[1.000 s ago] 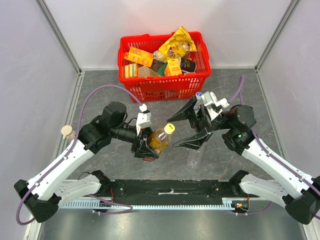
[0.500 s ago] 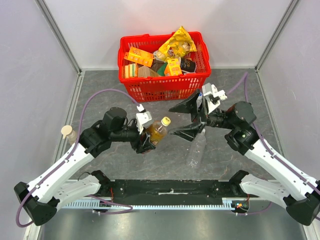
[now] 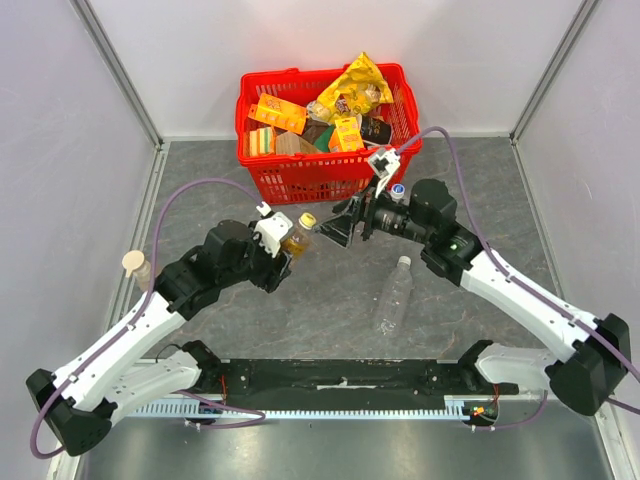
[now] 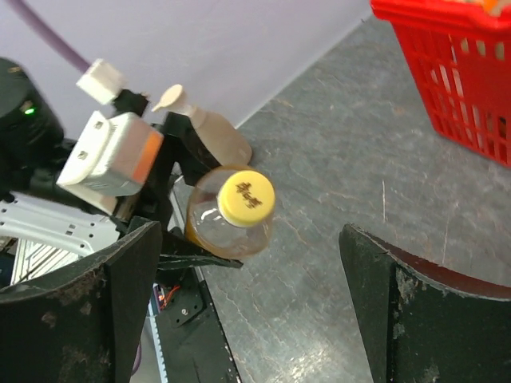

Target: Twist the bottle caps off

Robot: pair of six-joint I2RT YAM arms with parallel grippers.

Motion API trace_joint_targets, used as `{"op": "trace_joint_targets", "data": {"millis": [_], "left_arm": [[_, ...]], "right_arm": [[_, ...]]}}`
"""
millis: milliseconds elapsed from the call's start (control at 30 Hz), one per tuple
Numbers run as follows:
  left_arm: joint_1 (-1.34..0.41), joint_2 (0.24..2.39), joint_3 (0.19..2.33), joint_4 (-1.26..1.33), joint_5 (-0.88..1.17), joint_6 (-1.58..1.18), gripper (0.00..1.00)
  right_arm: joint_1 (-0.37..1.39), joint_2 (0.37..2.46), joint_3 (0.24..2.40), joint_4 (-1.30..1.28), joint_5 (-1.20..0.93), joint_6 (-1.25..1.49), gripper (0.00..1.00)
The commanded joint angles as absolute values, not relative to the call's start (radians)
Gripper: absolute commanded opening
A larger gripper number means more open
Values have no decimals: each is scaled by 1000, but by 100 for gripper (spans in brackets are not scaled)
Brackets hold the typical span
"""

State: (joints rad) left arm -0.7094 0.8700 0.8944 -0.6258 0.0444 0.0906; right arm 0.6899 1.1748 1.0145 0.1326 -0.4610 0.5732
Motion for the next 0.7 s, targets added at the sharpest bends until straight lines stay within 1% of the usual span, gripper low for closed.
{"op": "trace_joint_targets", "data": {"millis": [0, 200, 367, 533, 600, 667], "left_arm": [[-710, 851, 874, -601, -104, 45, 49], [-712, 880, 847, -587, -181, 23, 49], [-710, 916, 854, -601, -198, 15, 49], [-710, 908, 844, -597, -187, 14, 49], [-710, 908, 844, -597, -184, 14, 49], [-712, 910, 844, -597, -180, 14, 49]], "right_arm": [[692, 1239, 1075, 124, -422, 661, 97], [692, 1322, 1089, 155, -420, 732, 91], [692, 1387, 1081, 224, -433, 793, 83], [695, 1454, 1086, 302, -476, 864, 72], [696, 1469, 1094, 311, -471, 873, 66], [696, 1488, 1112, 299, -474, 870, 63]]}}
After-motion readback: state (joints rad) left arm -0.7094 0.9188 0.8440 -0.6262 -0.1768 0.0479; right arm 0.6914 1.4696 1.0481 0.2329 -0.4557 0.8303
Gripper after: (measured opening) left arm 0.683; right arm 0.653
